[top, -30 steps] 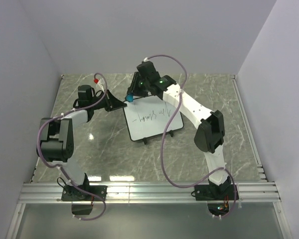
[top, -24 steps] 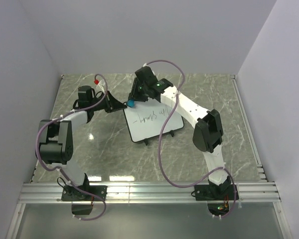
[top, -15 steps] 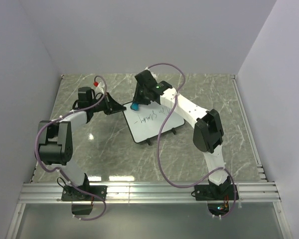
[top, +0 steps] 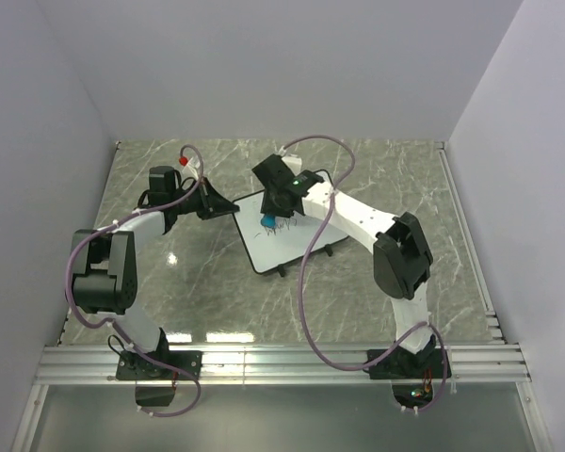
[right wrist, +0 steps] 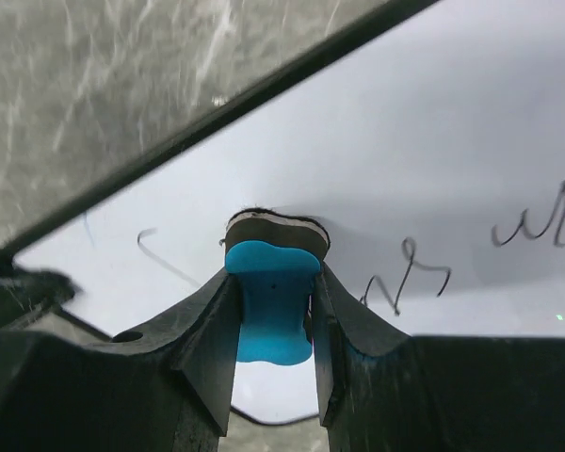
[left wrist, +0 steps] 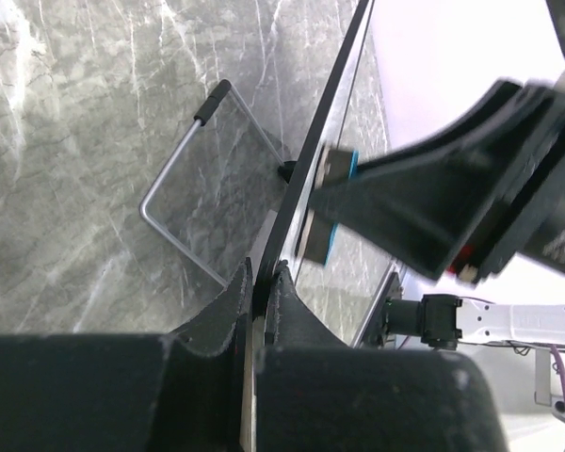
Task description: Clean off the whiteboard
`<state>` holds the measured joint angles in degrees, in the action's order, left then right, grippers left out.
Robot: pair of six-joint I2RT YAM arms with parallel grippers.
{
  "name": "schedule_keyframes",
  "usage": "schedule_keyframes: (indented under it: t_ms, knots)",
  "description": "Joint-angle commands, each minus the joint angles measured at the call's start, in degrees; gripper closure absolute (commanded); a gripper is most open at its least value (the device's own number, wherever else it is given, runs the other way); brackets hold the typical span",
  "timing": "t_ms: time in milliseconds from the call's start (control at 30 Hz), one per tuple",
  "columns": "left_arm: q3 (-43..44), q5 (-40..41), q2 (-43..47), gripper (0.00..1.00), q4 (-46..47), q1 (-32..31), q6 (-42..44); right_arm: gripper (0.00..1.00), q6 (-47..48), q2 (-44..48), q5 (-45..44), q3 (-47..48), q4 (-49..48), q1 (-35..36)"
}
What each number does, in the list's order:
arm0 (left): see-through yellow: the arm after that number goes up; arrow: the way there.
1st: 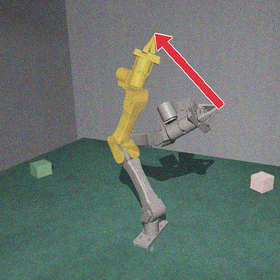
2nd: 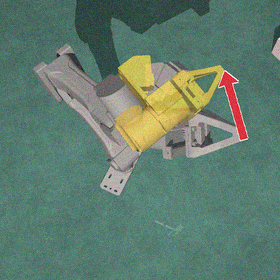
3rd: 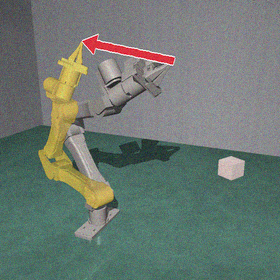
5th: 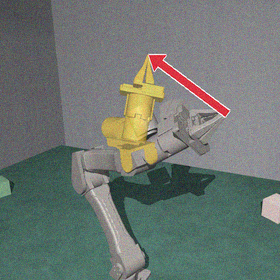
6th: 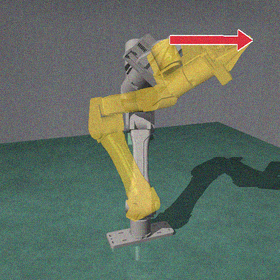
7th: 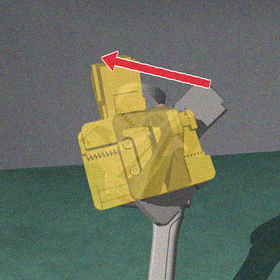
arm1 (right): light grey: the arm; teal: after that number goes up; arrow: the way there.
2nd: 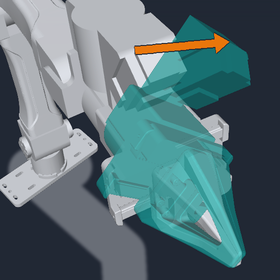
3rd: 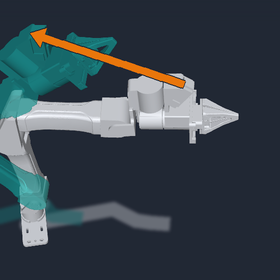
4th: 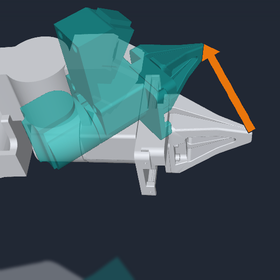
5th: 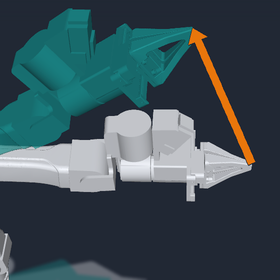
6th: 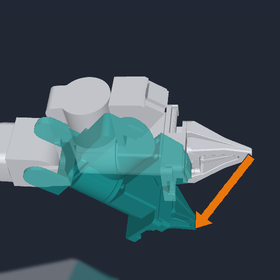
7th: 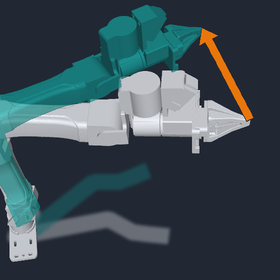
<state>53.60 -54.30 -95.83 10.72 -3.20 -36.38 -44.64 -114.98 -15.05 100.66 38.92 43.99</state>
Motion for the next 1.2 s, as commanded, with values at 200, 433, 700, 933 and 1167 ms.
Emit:
schedule_keyframes:
  t_ms: [200,433,700,933,1167]
  knots:
    - [1.77,2.45,0.38,1.0,-4.13,-2.42,1.84,1.0,1.31,-8.41,-0.42,14.89,7.13,3.03]
    - [1.94,3.06,1.7,1.0,-6.32,-2.77,3.16,1.0,0.26,-15.1,2.04,26.61,8.47,0.4]
    - [2.47,3.5,1.7,1.0,-7.2,-2.77,3.86,1.0,1.32,-10.54,6.78,12.66,3.63,-0.04]
    - [4.4,3.85,1.0,1.0,-8.17,-2.77,4.56,1.0,-0.09,2.02,11.27,-12.12,-4.28,1.01]
    - [4.58,4.29,0.91,1.0,-8.7,-2.77,5.18,1.0,-1.15,6.96,13.29,-21.74,-7.28,1.71]
